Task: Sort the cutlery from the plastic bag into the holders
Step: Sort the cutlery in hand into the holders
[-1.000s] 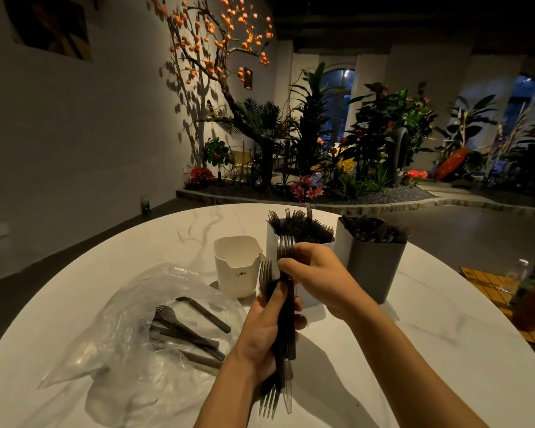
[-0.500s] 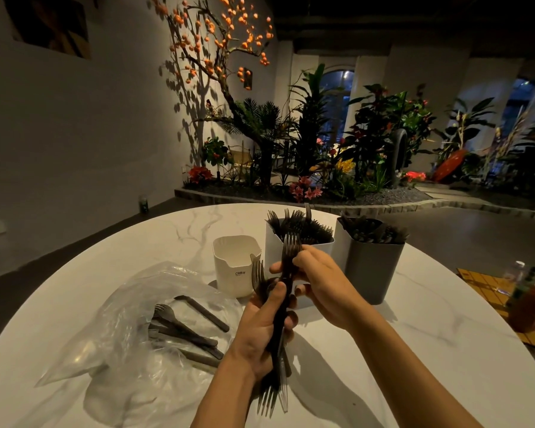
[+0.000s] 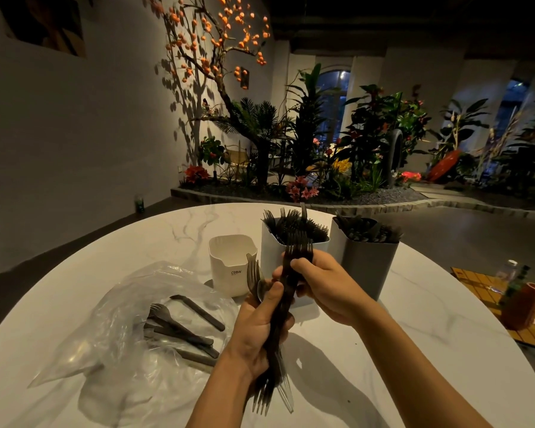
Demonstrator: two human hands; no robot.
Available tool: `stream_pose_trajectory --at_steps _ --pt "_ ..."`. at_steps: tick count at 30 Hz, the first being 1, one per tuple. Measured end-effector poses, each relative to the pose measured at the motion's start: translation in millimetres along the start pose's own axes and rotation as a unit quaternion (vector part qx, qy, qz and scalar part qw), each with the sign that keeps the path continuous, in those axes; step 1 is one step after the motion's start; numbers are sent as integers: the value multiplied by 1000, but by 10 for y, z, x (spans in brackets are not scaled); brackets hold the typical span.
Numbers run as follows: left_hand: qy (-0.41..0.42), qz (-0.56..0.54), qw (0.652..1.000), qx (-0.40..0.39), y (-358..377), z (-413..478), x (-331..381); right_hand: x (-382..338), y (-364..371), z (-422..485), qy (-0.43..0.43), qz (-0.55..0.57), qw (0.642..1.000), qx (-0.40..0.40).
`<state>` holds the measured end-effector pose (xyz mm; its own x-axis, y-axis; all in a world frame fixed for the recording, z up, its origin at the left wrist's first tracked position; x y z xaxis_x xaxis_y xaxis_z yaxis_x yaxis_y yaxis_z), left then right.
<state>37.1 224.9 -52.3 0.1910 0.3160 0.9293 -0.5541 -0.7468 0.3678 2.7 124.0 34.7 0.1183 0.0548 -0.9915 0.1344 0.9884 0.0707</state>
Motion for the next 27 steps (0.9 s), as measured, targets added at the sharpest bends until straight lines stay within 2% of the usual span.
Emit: stream_pose_trajectory --at_steps 6,11,19,24,27 --pt "7 21 1000 -15 32 -18 2 46 17 -2 21 -57 998 -15" --pt "-1 37 999 -2 -12 20 -19 -173 -46 8 16 -55 998 2" --pt "-51 -24 997 47 -104 70 -96 -827 -292 81 -113 -38 987 108" --pt "-38 -60 997 28 -100 103 -101 -1239 -468 83 -258 -68 946 186" --pt "-37 -77 996 25 -106 125 -122 -1348 -472 62 -309 -126 922 197"
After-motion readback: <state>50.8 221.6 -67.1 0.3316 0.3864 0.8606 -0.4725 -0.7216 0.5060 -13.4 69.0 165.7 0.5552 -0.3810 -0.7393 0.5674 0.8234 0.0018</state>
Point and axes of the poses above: each hand's wrist, its own z-axis towards the middle knuckle, its own y-axis out of the palm, x = y × z, the point moved 6 cm from there along z, towards the middle knuckle, and after that the axes turned 14 degrees about z, right-handed, at the moved point
